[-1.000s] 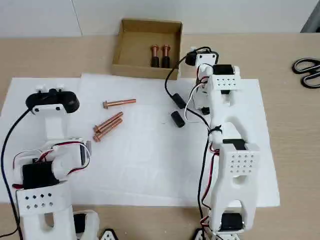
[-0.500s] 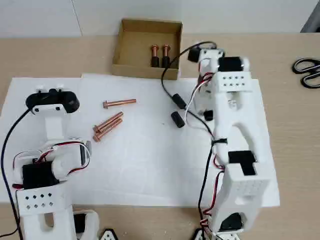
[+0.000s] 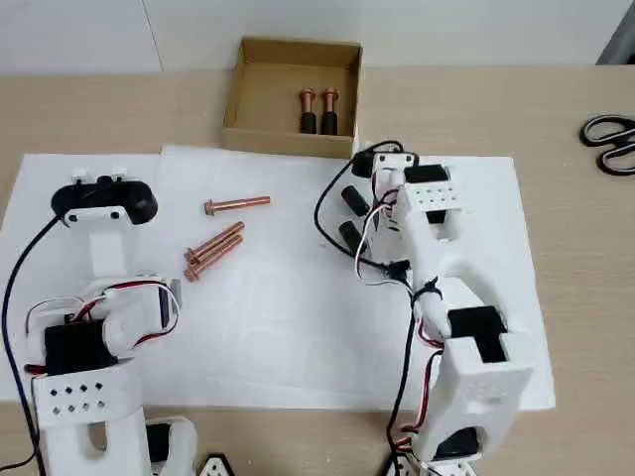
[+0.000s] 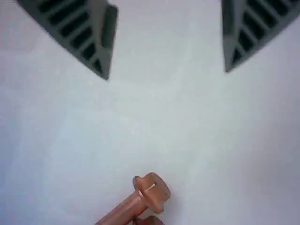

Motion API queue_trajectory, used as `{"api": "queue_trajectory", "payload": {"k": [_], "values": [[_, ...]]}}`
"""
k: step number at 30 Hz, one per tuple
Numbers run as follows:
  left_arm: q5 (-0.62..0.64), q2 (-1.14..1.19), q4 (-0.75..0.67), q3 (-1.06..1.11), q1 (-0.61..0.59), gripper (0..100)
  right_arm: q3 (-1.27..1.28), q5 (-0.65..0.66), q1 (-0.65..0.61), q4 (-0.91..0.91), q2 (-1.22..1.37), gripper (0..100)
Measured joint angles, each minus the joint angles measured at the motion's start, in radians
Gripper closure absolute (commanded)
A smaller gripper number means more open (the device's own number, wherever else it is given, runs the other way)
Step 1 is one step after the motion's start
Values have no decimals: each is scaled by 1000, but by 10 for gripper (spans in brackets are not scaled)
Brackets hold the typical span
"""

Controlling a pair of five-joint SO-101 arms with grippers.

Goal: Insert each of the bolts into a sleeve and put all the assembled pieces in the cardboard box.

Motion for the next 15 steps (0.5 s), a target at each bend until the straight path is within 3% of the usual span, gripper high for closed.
{"api": "queue_trajectory", "payload": {"k": [11,15], "values": [[0,0,0,0,0,851,17,-3,-6,-8,-9,881],[0,0,0,0,0,851,17,-3,-8,-6,-9,817]]}}
